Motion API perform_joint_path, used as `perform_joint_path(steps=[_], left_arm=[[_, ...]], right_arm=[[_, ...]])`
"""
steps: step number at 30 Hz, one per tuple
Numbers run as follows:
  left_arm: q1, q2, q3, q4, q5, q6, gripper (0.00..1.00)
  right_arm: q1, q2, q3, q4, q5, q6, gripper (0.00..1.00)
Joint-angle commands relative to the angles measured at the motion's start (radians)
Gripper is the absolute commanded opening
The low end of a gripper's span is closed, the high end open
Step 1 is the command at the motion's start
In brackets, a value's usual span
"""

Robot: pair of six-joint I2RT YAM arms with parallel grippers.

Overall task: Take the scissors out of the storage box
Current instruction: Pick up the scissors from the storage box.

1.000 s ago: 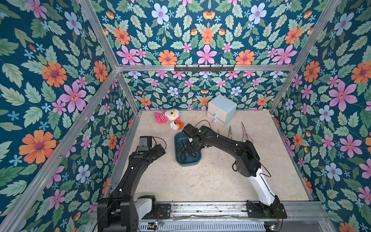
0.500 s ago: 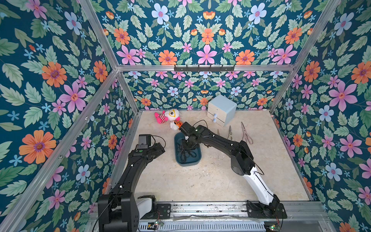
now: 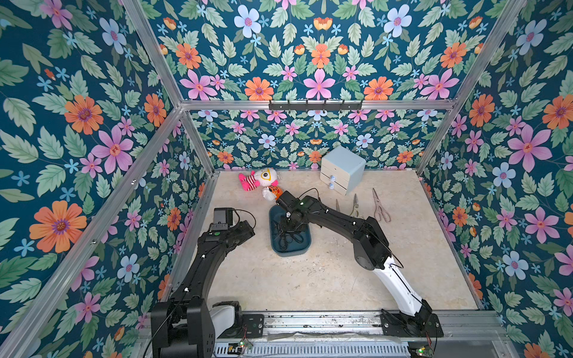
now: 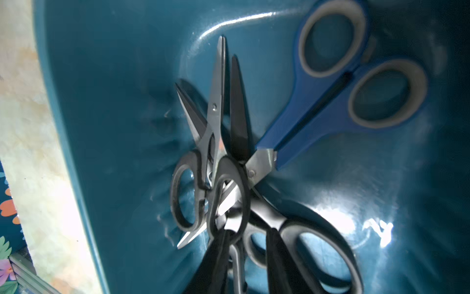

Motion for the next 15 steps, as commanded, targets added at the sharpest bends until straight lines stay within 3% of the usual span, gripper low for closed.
perform_joint_path(steps=[1,15], left_arm=[[0.001,-0.004,-0.001,-0.01,0.0,0.011,0.73],[0.001,-0.001,0.011,-0.013,0.003,0.01,0.73]], right_arm=[[-0.004,0.007,-0.008,0.032,0.018,0.031,0.29],[-0.012,0.013,-0.027,0.07,0.003,0.033,0.21]])
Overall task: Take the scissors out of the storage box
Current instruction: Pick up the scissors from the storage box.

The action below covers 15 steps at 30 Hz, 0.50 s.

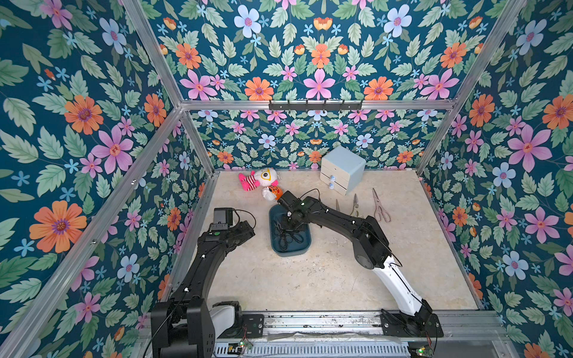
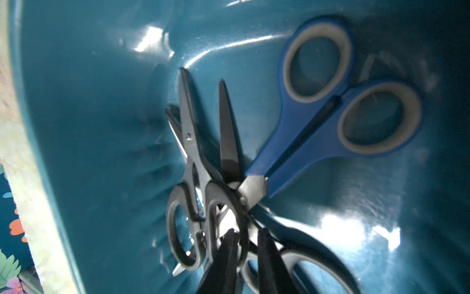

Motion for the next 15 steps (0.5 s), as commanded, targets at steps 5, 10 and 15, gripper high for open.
perform_joint_path(steps=[5,10,15], left_arm=[[0.003,-0.005,0.008,-0.011,-0.006,0.009,0.73],[0.003,-0.009,0.005,-0.014,-0.01,0.008,0.73],[0.003,-0.008,0.006,-0.005,-0.009,0.003,0.73]], right_arm=[[0.002,0.004,-0.003,0.019,-0.001,-0.002,0.15],[0.0,-0.024,-0.01,0.008,0.02,-0.014,0.06],[-0.004,-0.08,-0.019,-0.002,0.047,-0.039,0.0]])
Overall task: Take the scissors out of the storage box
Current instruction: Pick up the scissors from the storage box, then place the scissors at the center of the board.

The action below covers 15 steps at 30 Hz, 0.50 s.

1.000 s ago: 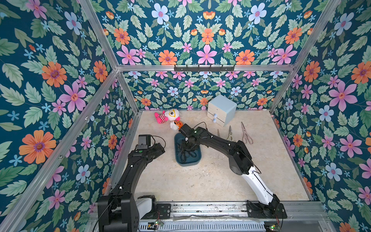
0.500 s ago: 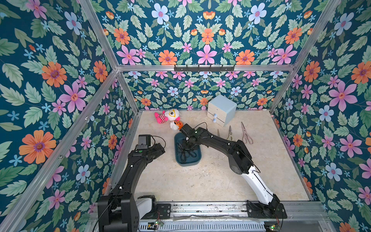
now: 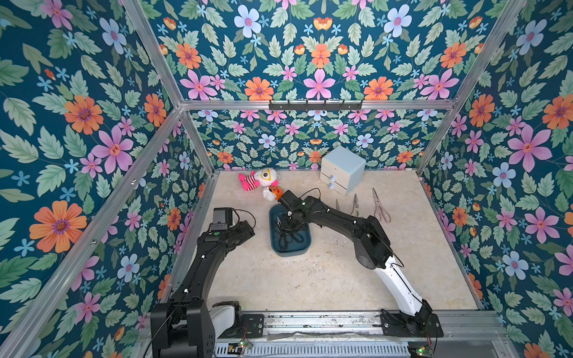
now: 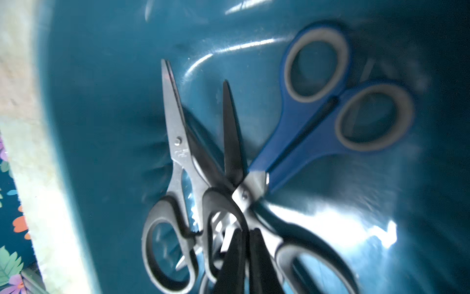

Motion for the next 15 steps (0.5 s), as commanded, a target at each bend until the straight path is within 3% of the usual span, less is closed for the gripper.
perform_joint_path(steps=[1,8,15], left_arm=[[0.002,-0.001,0.004,0.001,-0.007,0.001,0.73],[0.002,0.012,0.007,0.029,0.011,-0.008,0.73],[-0.001,0.011,-0.026,0.072,0.043,-0.041,0.72]], right_arm=[[-0.003,-0.051,0.0,-0.006,0.035,-0.034,0.0],[-0.003,-0.195,-0.068,-0.067,0.115,-0.088,0.0],[-0.013,-0.48,-0.458,-0.041,0.22,-0.073,0.0]])
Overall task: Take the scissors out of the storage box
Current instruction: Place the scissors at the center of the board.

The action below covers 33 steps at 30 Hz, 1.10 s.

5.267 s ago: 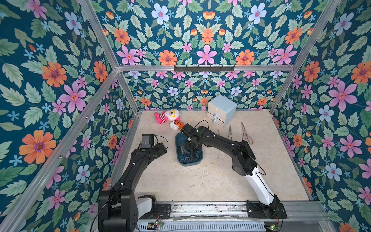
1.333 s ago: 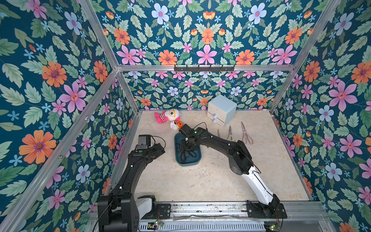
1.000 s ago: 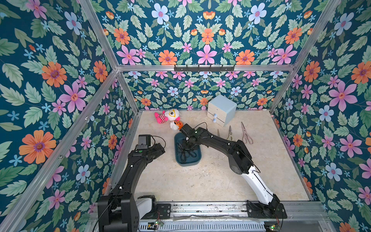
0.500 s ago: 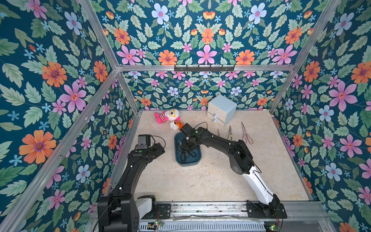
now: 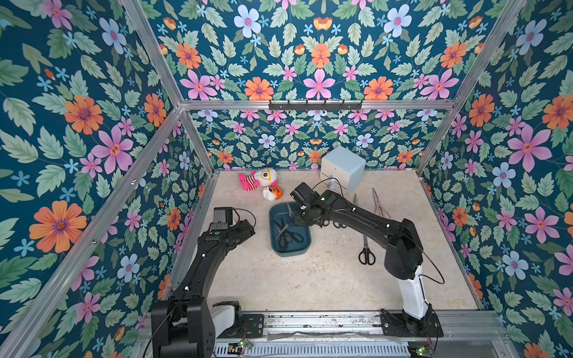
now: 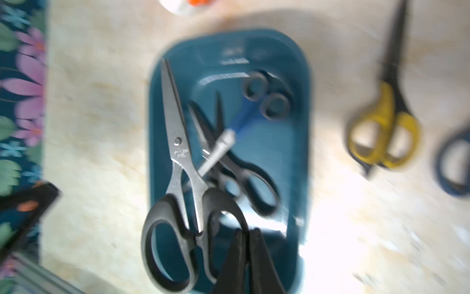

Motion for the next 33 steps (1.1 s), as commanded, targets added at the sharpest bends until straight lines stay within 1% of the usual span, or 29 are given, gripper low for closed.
perform_joint_path(steps=[1,5,8,11,14,17,22,27,33], left_arm=[[-0.003,-0.007,-0.02,0.039,0.026,-0.024,0.72],[-0.012,-0.018,-0.055,0.069,0.026,-0.048,0.72],[-0.023,-0.018,-0.075,0.085,0.036,-0.063,0.72],[-0.042,-0.018,-0.081,0.085,0.018,-0.069,0.72],[-0.063,-0.015,-0.082,0.088,0.005,-0.081,0.72],[-0.09,-0.027,-0.081,0.081,-0.016,-0.098,0.72],[-0.125,-0.057,-0.092,0.06,-0.049,-0.119,0.72],[-0.135,-0.086,-0.104,0.036,-0.065,-0.123,0.72],[-0.136,-0.11,-0.112,0.021,-0.077,-0.129,0.71]], right_arm=[[-0.009,-0.119,-0.165,-0.006,0.091,0.017,0.0],[-0.031,-0.295,-0.43,0.031,0.118,0.076,0.0],[-0.051,-0.416,-0.593,0.055,0.116,0.125,0.0],[-0.057,-0.489,-0.716,0.091,0.115,0.145,0.0],[-0.062,-0.509,-0.795,0.099,0.121,0.155,0.0],[-0.064,-0.493,-0.84,0.094,0.148,0.163,0.0],[-0.082,-0.442,-0.863,0.115,0.177,0.164,0.0],[-0.087,-0.373,-0.84,0.143,0.197,0.104,0.0],[-0.09,-0.293,-0.817,0.139,0.196,0.087,0.0]])
